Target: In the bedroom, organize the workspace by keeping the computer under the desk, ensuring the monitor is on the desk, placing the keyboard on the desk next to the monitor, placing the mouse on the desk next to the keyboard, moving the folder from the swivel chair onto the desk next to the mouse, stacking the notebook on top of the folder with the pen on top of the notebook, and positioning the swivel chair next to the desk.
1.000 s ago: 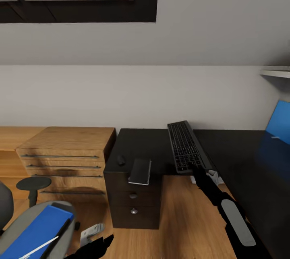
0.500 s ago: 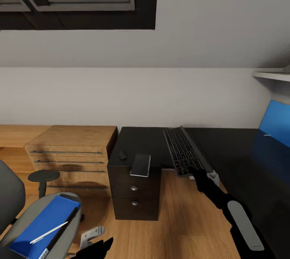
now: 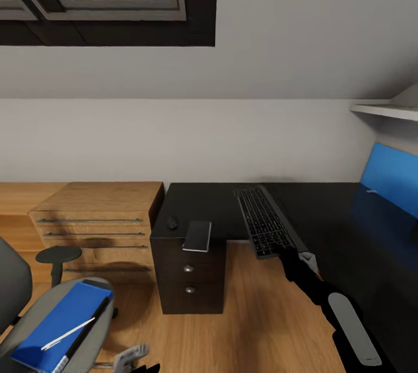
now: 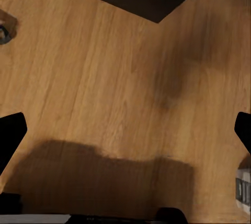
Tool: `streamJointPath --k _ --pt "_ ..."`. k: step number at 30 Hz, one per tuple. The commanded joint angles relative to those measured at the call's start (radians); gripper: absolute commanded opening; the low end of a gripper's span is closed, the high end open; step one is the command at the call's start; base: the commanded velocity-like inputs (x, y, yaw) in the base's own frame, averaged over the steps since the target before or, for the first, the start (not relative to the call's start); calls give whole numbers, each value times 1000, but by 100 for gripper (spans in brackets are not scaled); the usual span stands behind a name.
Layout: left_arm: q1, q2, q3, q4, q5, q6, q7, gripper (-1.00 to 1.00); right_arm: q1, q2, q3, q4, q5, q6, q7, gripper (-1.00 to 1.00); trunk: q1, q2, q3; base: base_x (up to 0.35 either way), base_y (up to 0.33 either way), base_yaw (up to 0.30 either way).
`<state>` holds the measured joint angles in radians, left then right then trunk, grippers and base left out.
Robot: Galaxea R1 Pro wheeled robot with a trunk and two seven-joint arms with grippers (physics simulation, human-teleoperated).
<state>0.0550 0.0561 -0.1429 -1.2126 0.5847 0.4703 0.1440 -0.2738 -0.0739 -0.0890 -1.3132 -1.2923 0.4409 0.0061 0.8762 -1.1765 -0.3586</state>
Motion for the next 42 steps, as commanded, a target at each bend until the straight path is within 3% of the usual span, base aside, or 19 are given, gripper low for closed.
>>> streamJointPath --k 1,6,8,11,17,42 --pt "0 2 -2 18 11 -10 9 100 -1 0 -1 0 -5 5 3 -100 -1 -1 -1 -331 0 -254" --pt "0 4 -3 110 -1 -147 8 100 -1 0 0 0 -4 6 4 -100 -1 -1 -1 -317 -81 -139" --pt "0 4 -3 144 -23 -216 7 100 -1 0 0 0 -3 7 3 -100 -1 -1 -1 -301 -161 -33" --pt "0 3 -3 165 -50 -260 8 100 -1 0 0 1 -3 8 4 -100 -1 -1 -1 -298 -175 -11" --pt "0 1 -5 211 -64 -275 9 100 0 0 0 2 -3 7 3 -100 -1 -1 -1 -297 -187 -2" --pt "0 2 -4 215 -62 -275 9 100 0 0 0 2 -3 8 5 -100 -1 -1 -1 -336 -12 0"
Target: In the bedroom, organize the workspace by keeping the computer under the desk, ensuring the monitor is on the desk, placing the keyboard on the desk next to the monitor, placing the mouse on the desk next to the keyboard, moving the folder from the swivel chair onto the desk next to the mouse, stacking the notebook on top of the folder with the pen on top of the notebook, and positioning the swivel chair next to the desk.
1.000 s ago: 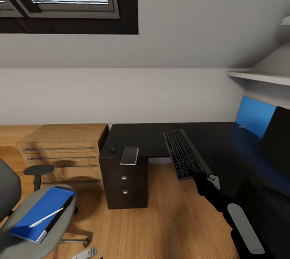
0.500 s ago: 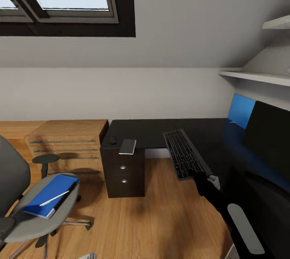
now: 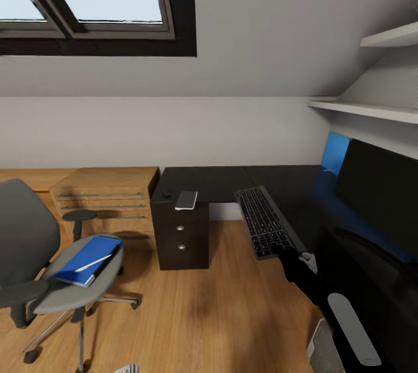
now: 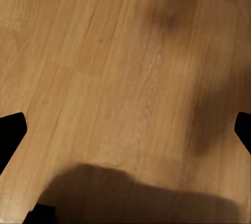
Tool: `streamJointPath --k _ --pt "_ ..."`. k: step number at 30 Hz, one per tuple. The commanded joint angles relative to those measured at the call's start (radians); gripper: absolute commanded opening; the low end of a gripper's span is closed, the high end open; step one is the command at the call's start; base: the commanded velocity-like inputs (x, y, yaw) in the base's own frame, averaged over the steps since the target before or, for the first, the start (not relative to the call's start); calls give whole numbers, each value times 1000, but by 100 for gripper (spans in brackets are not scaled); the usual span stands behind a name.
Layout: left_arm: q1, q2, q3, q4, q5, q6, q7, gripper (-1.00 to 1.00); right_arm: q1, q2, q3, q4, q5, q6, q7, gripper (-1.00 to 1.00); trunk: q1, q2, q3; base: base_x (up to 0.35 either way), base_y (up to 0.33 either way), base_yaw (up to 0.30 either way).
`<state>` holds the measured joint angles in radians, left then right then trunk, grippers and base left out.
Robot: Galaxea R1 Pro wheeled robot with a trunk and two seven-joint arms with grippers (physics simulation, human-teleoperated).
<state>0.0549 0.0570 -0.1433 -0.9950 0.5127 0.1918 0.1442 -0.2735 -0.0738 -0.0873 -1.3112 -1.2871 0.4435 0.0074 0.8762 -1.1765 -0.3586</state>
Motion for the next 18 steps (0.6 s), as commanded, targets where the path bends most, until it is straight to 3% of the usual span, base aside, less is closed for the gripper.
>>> streamJointPath --k 1,11,18 --pt "0 1 -4 -3 10 3 9 100 -1 0 -2 0 -8 6 3 -100 -1 -1 -1 -338 0 0" --pt "0 0 -4 -2 10 3 9 100 -1 0 -2 1 -8 5 4 -100 -1 -1 -1 -334 -118 0" --pt "0 0 -4 -2 10 3 9 100 -1 0 -5 52 -16 3 12 -100 -1 -1 -1 -324 -170 0"
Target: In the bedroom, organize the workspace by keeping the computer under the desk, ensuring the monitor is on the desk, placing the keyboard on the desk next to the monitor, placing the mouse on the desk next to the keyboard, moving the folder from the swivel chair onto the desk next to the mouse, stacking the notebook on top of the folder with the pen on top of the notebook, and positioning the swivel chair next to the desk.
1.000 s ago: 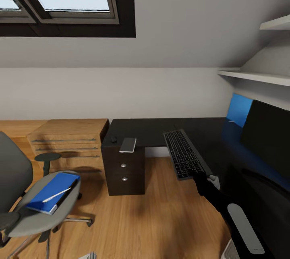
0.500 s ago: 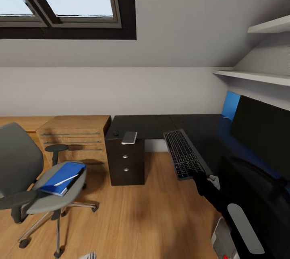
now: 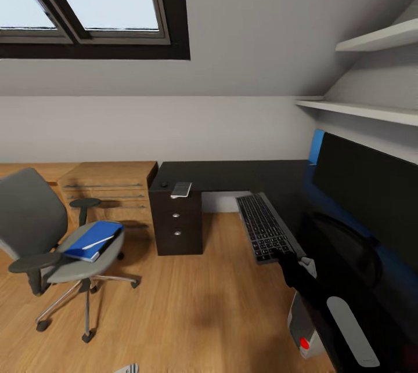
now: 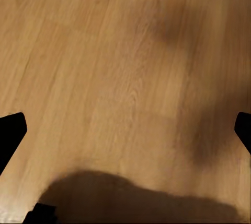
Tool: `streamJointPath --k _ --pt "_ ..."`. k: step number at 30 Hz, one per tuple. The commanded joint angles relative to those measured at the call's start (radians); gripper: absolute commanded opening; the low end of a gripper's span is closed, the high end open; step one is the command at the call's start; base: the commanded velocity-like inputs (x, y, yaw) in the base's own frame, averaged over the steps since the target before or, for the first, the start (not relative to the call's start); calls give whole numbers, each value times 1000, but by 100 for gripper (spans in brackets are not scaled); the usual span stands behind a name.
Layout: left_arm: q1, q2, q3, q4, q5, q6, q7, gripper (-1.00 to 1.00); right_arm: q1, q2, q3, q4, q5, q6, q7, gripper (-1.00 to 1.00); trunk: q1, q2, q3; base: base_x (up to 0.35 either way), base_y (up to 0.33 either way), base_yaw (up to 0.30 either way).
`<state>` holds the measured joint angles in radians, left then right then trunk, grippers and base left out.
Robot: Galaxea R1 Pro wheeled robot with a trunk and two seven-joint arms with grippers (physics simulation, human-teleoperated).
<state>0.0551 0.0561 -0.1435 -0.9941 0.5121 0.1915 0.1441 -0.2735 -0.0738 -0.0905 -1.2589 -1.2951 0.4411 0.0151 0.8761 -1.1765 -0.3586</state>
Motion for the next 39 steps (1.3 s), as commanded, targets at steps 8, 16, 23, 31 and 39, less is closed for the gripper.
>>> streamJointPath --k 8,16,23,31,39 --pt "0 2 2 43 10 3 9 100 -1 0 -7 6 -8 4 60 -100 0 -1 -1 -225 -260 0" --pt "0 2 4 43 9 2 9 100 -1 0 -14 25 -7 3 63 -100 0 -1 -1 -23 -320 0" --pt "0 2 5 43 9 2 9 100 -1 4 -63 37 -8 -2 59 -100 0 -1 -1 0 -178 0" --pt "0 2 5 43 8 2 9 100 -1 4 -64 105 -8 -9 59 -100 0 -1 -1 0 -35 0" --pt "0 2 5 43 8 2 9 100 -1 2 -64 108 -7 -9 61 -100 0 -1 -1 0 -122 0"
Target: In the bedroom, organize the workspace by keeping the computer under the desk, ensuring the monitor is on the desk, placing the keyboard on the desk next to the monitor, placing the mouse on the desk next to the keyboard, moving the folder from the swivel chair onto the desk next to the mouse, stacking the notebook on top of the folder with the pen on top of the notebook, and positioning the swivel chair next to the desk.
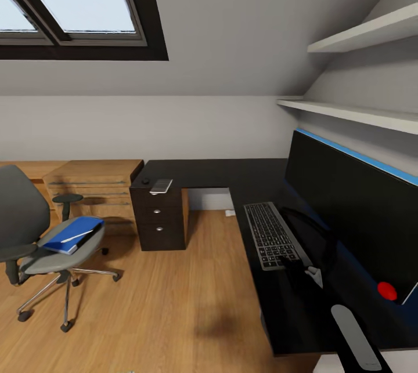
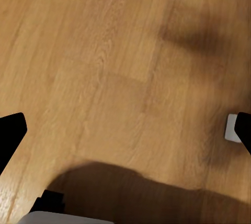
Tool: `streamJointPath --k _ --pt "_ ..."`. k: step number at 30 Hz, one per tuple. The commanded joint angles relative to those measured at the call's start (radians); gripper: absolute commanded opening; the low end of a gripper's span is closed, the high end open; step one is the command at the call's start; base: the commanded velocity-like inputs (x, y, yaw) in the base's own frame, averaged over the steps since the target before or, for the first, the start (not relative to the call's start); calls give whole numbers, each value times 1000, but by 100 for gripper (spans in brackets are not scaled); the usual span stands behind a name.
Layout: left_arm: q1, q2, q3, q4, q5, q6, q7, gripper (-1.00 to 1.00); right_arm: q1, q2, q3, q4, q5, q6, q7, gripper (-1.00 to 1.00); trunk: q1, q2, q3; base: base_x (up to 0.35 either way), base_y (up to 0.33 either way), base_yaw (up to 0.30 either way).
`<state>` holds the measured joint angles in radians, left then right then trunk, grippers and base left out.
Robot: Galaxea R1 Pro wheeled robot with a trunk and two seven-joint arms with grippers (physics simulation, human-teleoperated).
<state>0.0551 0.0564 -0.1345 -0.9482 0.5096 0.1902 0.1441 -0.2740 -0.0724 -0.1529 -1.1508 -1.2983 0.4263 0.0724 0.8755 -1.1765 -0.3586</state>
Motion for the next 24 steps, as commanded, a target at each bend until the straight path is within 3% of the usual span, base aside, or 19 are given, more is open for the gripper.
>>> streamJointPath --k 1,8,18,24 --pt "0 2 -4 -3 10 3 9 100 -1 0 -1 0 -5 6 4 -100 0 -1 -1 0 -11 0" --pt "0 2 -4 -3 9 3 9 100 -1 2 -1 0 -5 6 9 -100 0 -1 -1 3 -1 0" --pt "0 2 -3 -34 10 3 10 100 -1 -1 -3 40 -6 6 3 -100 0 -1 -1 127 0 0" --pt "0 2 -5 -67 11 2 11 100 -2 -8 -4 43 -6 6 3 -100 23 -43 -20 3 0 0"
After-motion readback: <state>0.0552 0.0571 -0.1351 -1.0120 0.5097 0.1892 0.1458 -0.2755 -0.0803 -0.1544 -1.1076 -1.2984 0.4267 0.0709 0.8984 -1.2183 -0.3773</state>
